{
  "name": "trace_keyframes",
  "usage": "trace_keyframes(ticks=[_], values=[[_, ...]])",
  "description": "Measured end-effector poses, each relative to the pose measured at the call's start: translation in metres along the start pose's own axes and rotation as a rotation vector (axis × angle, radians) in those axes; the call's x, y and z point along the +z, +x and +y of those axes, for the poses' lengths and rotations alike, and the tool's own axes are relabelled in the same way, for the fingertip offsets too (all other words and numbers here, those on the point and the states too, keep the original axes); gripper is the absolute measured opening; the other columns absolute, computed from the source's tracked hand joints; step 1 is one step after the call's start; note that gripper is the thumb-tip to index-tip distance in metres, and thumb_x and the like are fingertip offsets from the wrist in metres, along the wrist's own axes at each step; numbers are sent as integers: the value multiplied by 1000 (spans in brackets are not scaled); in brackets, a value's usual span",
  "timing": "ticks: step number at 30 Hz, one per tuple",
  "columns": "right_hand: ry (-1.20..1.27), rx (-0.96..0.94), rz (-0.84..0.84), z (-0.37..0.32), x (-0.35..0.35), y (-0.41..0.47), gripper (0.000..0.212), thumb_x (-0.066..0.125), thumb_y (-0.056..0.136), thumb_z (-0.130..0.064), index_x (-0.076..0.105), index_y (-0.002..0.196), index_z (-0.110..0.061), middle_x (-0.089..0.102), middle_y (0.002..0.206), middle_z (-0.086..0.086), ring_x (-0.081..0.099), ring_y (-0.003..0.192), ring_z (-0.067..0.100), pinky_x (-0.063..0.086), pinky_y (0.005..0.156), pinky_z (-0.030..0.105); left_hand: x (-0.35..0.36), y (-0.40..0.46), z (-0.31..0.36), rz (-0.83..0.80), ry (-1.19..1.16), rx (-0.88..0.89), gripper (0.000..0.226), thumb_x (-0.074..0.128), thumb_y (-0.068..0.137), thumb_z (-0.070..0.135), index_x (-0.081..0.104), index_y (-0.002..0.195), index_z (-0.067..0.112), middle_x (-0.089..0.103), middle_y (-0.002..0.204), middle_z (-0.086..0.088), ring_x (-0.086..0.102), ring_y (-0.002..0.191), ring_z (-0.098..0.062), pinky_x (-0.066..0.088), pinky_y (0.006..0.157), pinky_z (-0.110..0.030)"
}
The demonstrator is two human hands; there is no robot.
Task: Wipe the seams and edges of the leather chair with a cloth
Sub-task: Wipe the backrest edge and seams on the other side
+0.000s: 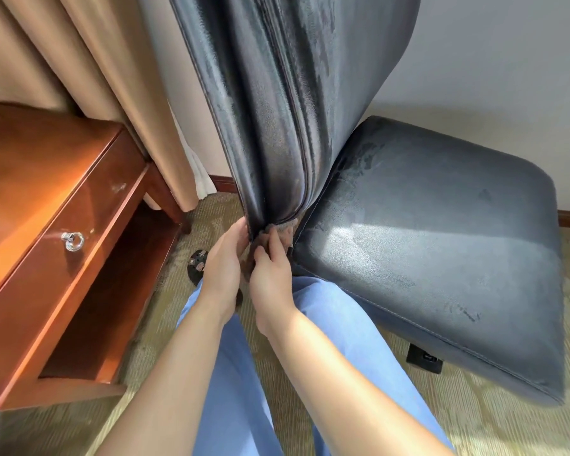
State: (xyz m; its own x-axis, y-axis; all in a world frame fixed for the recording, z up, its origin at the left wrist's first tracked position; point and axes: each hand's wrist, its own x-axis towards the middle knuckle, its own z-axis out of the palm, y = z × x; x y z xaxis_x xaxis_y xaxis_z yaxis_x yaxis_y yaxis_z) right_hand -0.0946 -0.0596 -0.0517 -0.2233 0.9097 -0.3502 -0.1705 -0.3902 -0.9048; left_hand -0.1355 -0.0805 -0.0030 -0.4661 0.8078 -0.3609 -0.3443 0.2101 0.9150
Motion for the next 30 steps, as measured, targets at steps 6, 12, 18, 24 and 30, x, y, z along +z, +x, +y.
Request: trace_keyframes(ticks=[6, 12, 18, 24, 30], values=[[-313, -160, 0, 5, -9, 3, 50, 40, 90, -13, 45, 139, -20, 51, 120, -2, 48, 118, 14, 37, 106, 36, 1, 0, 0, 24, -24, 3, 32, 36, 102, 24, 68, 101, 27, 74, 91, 18, 66, 86, 11, 47, 83, -20], [-367, -147, 108, 6, -9, 9, 48, 36, 76, -10, 62, 117, -13, 55, 110, 4, 51, 111, 25, 41, 101, 44, 3, 1, -1, 31, -21, 10, 31, 39, 101, 23, 70, 106, 23, 74, 102, 13, 65, 95, 9, 46, 97, -26], [-506, -212, 155, 2, -9, 9, 46, 34, 76, -10, 62, 112, -11, 57, 113, 4, 52, 105, 27, 42, 96, 41, 4, -2, 2, 50, -25, -8, 31, 42, 100, 25, 70, 112, 19, 74, 107, 7, 66, 97, 4, 46, 97, -30], [-671, -470, 131, 4, -17, 3, 52, 40, 77, 9, 56, 124, -8, 54, 122, 5, 47, 104, 25, 39, 91, 28, 2, -4, -2, 44, -12, 4, 31, 41, 101, 27, 71, 104, 25, 74, 102, 12, 66, 93, 7, 47, 95, -30], [-748, -209, -6, 8, -28, 12, 43, 34, 87, -8, 55, 123, -14, 56, 116, 4, 50, 107, 28, 42, 85, 35, 5, -1, -3, 73, -14, 1, 29, 42, 101, 26, 70, 109, 25, 74, 97, 14, 66, 88, 9, 50, 75, -22]])
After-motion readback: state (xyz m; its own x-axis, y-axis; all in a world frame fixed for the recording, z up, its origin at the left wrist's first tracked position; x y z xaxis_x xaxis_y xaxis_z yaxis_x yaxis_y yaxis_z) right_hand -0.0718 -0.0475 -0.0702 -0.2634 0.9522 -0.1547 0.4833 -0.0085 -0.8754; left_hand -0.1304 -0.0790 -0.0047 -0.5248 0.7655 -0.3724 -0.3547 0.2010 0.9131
